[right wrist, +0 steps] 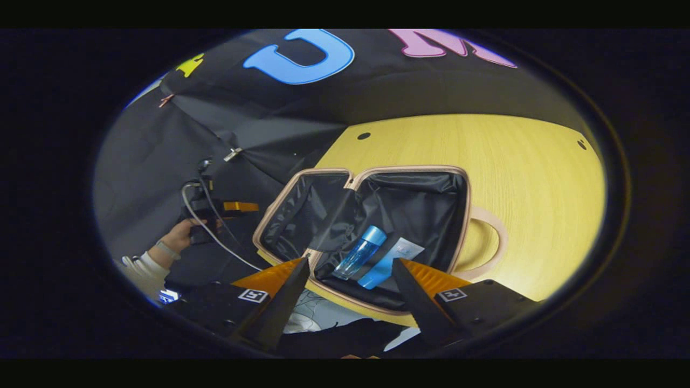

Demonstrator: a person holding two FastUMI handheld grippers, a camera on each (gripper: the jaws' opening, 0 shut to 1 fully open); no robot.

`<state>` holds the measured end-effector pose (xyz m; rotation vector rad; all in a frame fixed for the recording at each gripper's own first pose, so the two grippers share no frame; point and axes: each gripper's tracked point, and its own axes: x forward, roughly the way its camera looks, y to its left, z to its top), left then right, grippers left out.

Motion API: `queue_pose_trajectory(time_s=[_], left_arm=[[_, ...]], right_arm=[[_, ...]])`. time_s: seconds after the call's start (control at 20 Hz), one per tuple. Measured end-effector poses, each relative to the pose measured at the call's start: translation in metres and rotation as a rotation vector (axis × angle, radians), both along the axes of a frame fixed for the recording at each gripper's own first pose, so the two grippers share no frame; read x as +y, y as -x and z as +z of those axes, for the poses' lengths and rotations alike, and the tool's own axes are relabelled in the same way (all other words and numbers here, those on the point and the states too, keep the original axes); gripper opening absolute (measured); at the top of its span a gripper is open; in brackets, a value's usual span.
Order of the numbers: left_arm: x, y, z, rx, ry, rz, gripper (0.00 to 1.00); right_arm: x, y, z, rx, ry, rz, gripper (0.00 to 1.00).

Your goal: First open the suitcase, pack the skin care products into it, and then close the suitcase.

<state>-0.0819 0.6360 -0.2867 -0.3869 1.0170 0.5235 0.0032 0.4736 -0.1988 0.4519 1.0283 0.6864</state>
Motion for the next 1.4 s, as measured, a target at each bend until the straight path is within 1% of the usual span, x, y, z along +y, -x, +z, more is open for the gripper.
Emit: queue_pose_trajectory(time_s=[0.15, 0.35, 0.4, 0.45, 0.5, 0.55, 0.6, 0.65, 0.7, 0.85, 1.0, 1.2, 1.4], left_arm=[[0.015, -0.011, -0.031, 0.096, -0.007, -0.013, 0.97], [0.020, -0.016, -0.068, 0.179, 0.029, -0.015, 0.97], [0.017, -0.017, -0.076, 0.194, 0.044, -0.026, 0.98], [0.007, -0.025, -0.077, 0.164, 0.107, -0.042, 0.98], [-0.004, -0.027, -0.080, 0.161, 0.167, -0.067, 0.72], [-0.007, -0.026, -0.082, 0.170, 0.162, -0.077, 0.47], [-0.008, -0.023, -0.077, 0.197, 0.149, -0.111, 0.21], [-0.004, -0.025, -0.075, 0.198, 0.116, -0.138, 0.20], [-0.004, -0.028, -0.072, 0.191, 0.095, -0.142, 0.18], [-0.002, -0.031, -0.053, 0.150, 0.060, -0.109, 0.15], [-0.002, -0.033, -0.028, 0.102, 0.004, -0.137, 0.12], [-0.010, -0.041, 0.021, -0.021, -0.041, -0.157, 0.10], [-0.026, -0.046, 0.061, -0.128, -0.095, -0.229, 0.07]], right_arm=[[-0.018, -0.008, -0.010, -0.004, 0.052, -0.026, 0.97], [-0.028, -0.017, -0.010, 0.019, 0.045, -0.064, 0.97], [-0.029, -0.019, -0.009, 0.017, 0.044, -0.071, 0.97], [-0.032, -0.020, -0.010, 0.016, 0.050, -0.078, 0.97], [-0.034, -0.020, -0.012, 0.016, 0.055, -0.080, 0.97], [-0.035, -0.019, -0.014, 0.017, 0.060, -0.079, 0.97], [-0.037, -0.020, -0.016, 0.021, 0.066, -0.080, 0.97], [-0.036, -0.018, -0.016, 0.023, 0.068, -0.081, 0.97], [-0.036, -0.018, -0.014, 0.021, 0.064, -0.084, 0.97], [-0.041, -0.013, -0.008, 0.007, 0.059, -0.086, 0.97], [-0.048, -0.011, -0.004, -0.010, 0.056, -0.082, 0.97], [-0.055, -0.009, 0.003, -0.051, 0.048, -0.069, 0.97], [-0.069, -0.007, 0.018, -0.098, 0.016, -0.062, 0.98]])
